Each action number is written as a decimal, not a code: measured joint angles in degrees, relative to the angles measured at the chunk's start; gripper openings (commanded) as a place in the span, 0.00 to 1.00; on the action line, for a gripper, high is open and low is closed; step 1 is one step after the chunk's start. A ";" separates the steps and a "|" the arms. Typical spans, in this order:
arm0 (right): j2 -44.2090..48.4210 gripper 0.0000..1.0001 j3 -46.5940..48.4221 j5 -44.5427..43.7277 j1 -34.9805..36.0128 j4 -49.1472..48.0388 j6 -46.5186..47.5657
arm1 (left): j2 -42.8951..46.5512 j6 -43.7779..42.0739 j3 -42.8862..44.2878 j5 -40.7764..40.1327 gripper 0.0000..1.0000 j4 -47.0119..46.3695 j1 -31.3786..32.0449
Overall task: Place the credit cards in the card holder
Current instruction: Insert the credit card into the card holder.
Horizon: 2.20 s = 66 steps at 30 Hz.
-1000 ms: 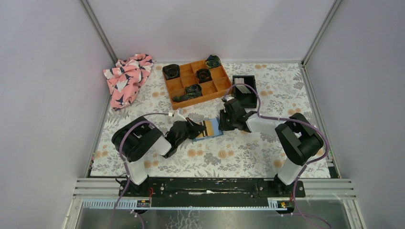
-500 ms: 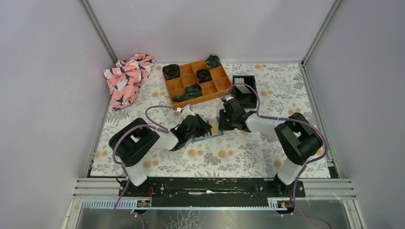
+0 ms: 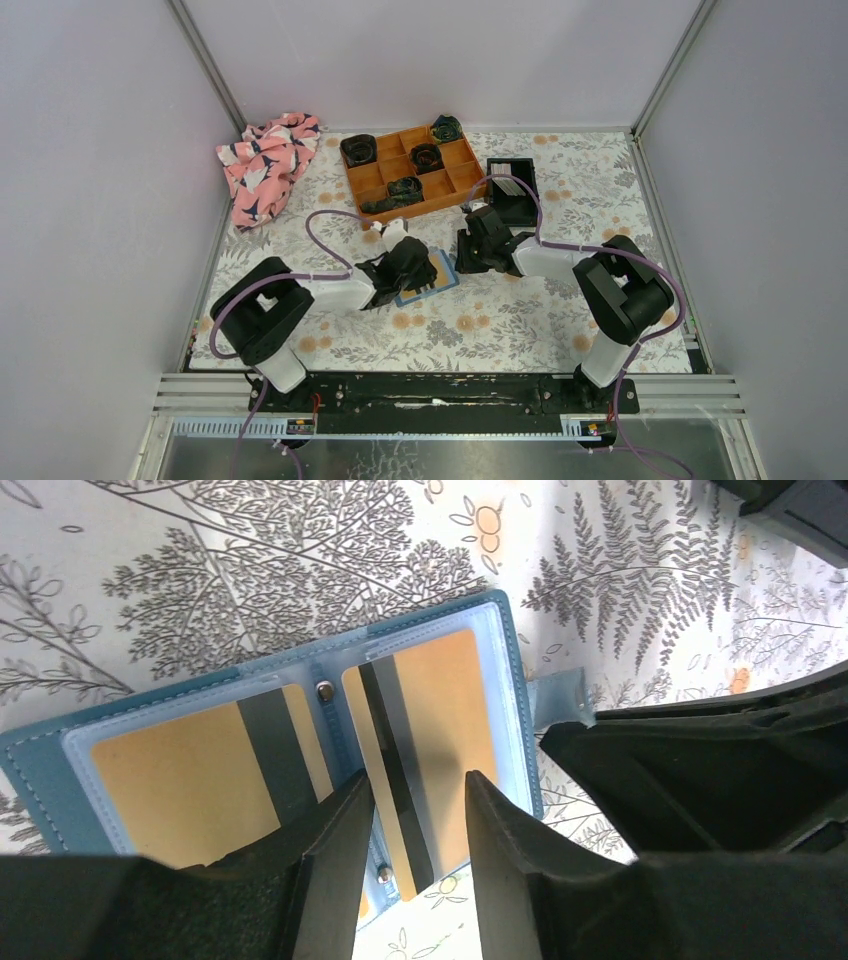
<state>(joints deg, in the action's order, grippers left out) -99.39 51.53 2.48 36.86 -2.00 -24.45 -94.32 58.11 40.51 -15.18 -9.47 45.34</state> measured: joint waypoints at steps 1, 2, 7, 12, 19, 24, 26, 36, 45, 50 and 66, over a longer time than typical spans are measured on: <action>0.00 0.28 0.00 0.02 0.00 0.00 0.00 | 0.20 -0.13 0.07 -0.24 0.46 0.70 0.00; 0.00 0.28 0.00 0.02 0.00 0.00 0.00 | 0.39 -0.28 0.09 -0.48 0.45 1.36 0.00; 0.00 0.28 0.00 0.02 0.00 0.00 0.00 | 0.66 -0.90 1.07 -0.76 0.43 4.24 0.00; 0.00 0.28 0.04 0.04 0.02 0.07 0.02 | 1.03 -1.51 2.05 -0.76 0.42 7.13 0.00; 0.00 0.28 0.22 0.11 0.61 0.42 0.02 | 1.66 -3.06 3.65 -0.68 0.50 10.64 0.00; -0.11 0.28 0.39 0.13 1.09 0.63 0.02 | 3.17 -3.82 4.17 -0.61 0.51 11.50 0.00; -0.11 0.28 0.39 0.11 1.11 0.66 0.02 | 4.09 -3.87 4.17 -0.63 0.48 11.89 0.00; -0.15 0.28 0.70 0.07 1.44 1.33 0.04 | 5.55 -3.76 3.98 -0.94 0.08 12.35 0.00; -0.15 0.28 0.70 0.04 1.49 1.36 0.04 | 5.11 -3.91 3.23 -1.68 0.00 14.08 0.39; -0.15 0.28 0.70 0.02 1.57 1.33 0.04 | 4.22 -4.11 3.15 -2.36 0.00 15.52 0.98; -0.20 0.28 0.70 0.04 1.68 1.29 0.04 | 0.42 -4.57 5.53 -6.51 0.00 18.47 3.52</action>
<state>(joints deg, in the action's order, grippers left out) -99.59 52.23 2.52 38.54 -0.71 -24.40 -93.91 53.54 46.04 -21.69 8.99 48.86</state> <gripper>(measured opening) 0.282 0.010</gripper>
